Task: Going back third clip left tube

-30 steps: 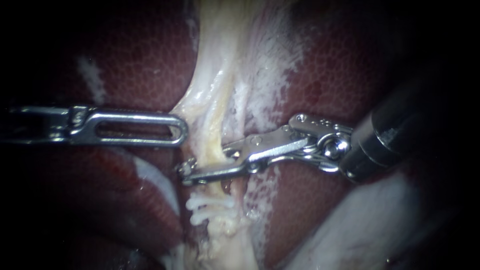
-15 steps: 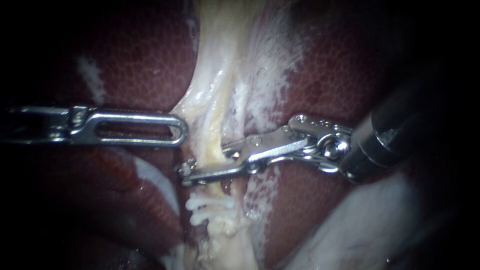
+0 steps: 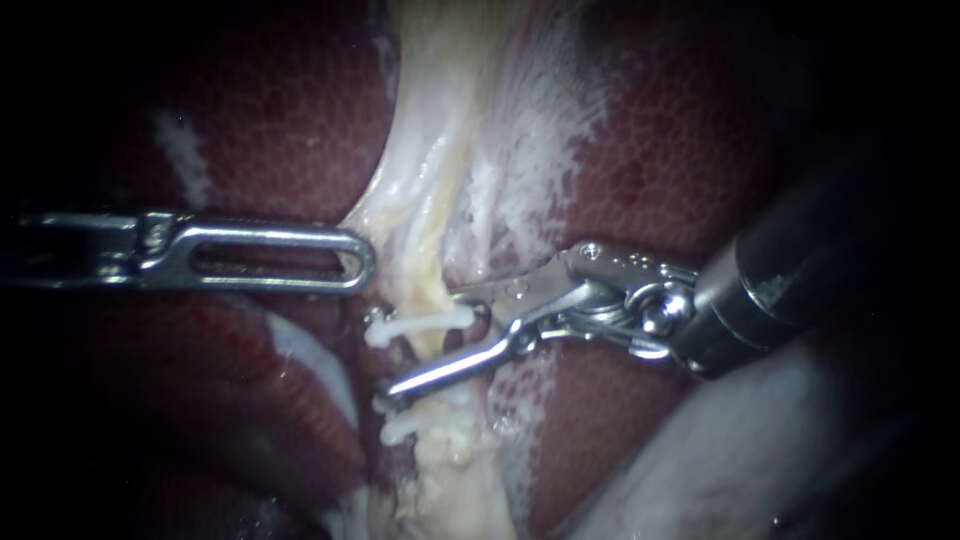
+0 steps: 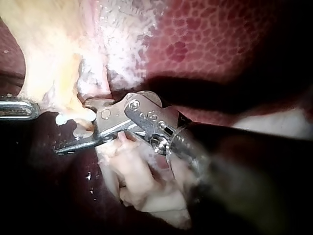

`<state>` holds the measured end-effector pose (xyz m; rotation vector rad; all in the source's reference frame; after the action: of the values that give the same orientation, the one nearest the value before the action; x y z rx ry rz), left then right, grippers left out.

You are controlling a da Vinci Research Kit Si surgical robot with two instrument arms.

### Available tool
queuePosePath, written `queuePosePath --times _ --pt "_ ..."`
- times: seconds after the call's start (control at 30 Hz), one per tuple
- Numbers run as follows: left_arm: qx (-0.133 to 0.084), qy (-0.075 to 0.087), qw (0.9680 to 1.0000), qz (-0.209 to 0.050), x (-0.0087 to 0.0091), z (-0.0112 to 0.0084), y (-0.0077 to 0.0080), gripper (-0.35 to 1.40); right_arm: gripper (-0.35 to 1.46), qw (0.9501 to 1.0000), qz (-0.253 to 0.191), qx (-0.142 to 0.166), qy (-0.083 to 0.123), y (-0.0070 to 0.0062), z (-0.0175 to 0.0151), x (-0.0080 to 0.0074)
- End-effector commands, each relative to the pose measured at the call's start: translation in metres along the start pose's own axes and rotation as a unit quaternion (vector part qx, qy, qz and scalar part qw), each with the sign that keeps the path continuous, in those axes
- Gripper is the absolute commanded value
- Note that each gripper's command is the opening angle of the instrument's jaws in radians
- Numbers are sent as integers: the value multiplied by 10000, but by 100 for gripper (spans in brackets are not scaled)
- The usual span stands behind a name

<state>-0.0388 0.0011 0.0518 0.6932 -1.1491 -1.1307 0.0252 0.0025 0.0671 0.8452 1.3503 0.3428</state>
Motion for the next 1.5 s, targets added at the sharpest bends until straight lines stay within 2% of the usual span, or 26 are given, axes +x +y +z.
queuePosePath --times 0.03,0.17,0.43,0.67,1.03,1.17,1.3,1.5 --pt "-1 1 10000 1 0 0 -1 -35 60 9999 -110 -45 -2 1 -1 -1" --pt "-2 0 10000 1 0 0 -1 -35 60 9990 -410 -149 -19 7 -6 -2" --pt "-1 1 10000 1 0 -1 -1 -35 60 9990 -438 -111 -30 2 -12 -5" --pt "3 4 10000 2 0 -2 0 -35 58 9990 -450 -29 -50 -9 -42 -13" --pt "5 5 10000 5 0 -1 4 -35 60 9984 -372 -415 -20 -32 -102 -21" --pt "4 4 10000 7 1 0 6 -35 60 9978 -428 -509 -23 -41 -126 -17" --pt "6 5 10000 9 1 1 7 -35 60 9971 -501 -572 -30 -52 -147 -4" --pt "-7 -3 10000 12 1 2 11 -35 60 9967 -579 -574 -38 -65 -161 14"
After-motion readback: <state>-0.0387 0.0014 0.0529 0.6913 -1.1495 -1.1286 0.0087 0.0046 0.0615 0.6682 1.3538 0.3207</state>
